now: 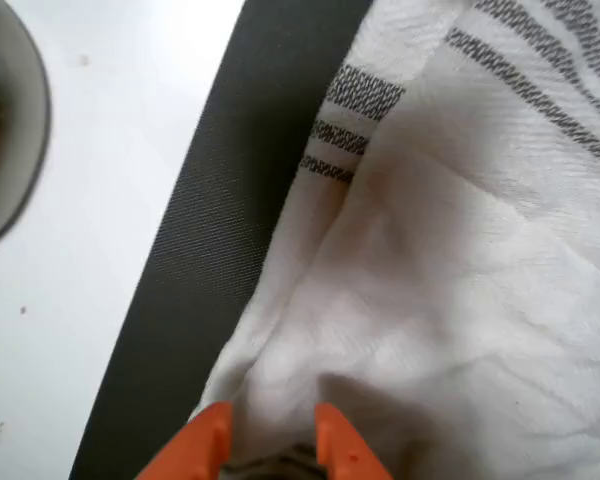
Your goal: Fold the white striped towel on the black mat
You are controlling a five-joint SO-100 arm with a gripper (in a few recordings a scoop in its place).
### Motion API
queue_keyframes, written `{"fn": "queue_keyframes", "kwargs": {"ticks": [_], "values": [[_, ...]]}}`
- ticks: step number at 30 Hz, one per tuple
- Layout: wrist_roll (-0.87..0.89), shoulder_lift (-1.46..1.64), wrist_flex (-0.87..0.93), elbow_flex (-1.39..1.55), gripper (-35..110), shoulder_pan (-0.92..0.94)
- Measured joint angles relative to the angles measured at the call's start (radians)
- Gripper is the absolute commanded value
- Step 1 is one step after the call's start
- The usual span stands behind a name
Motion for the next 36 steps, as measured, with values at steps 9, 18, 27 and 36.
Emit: {"fn": "queue_keyframes", "kwargs": {"ticks": [9,18,27,36], "values": [[0.011,-0.103,-0.017,-0.048,14,0.011],[0.011,-0.176,-0.028,-0.064,12,0.029],[-0.006,-0.199,-0.034,-0.075,0,0.026],[-0.003,-0.190,-0.017,-0.083,0,0.025]]}}
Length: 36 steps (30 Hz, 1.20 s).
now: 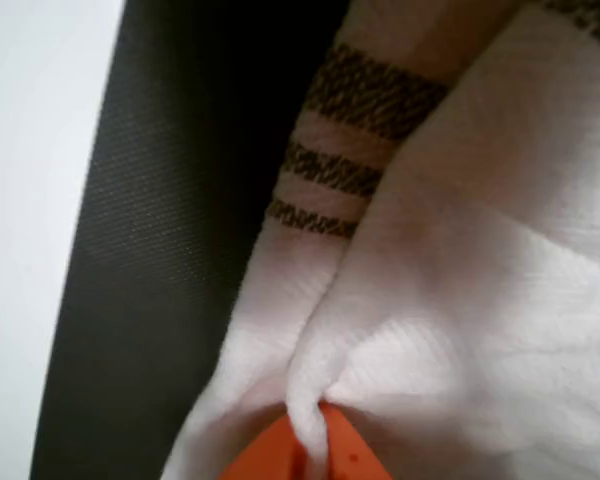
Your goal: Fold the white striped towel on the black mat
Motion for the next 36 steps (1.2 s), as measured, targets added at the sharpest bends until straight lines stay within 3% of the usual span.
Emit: {"fn": "queue_keyframes", "kwargs": {"ticks": [15,26,36], "values": [[0.020,0.014,0.040,-0.081,19,0.003],[0.052,-0.163,0.060,-0.250,17,0.006],[0.066,-0.190,0.058,-0.253,1,0.011]]}}
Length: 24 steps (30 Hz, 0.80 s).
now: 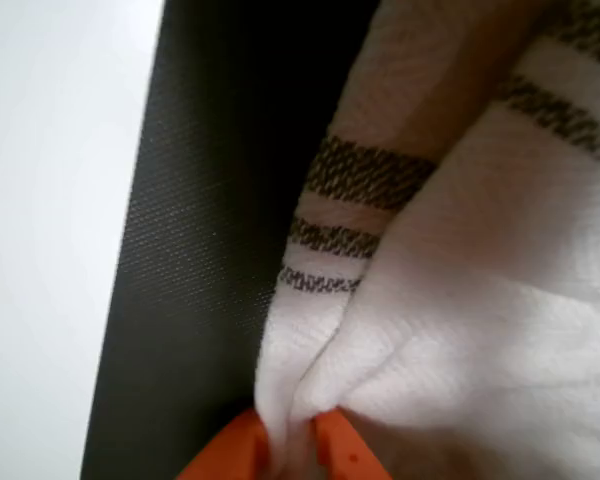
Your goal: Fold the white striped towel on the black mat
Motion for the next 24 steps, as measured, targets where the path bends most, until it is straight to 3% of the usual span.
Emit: {"fn": "queue_keyframes", "kwargs": {"ticks": [24], "values": [[-0.028,0.201,0.017,0.112,0,0.018]]}}
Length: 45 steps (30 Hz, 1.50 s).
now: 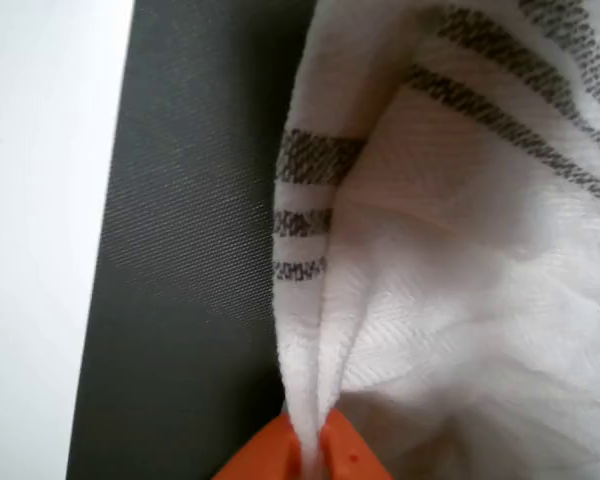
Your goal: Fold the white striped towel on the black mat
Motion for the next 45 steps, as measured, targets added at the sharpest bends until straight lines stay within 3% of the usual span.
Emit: {"fn": "queue_keyframes", "kwargs": {"ticks": [26,35,45], "values": [[0.011,0.336,0.117,0.071,0,0.098],[-0.021,0.549,0.170,0.198,0,0.270],[-0.196,0.730,0.172,0.344,0,0.581]]}}
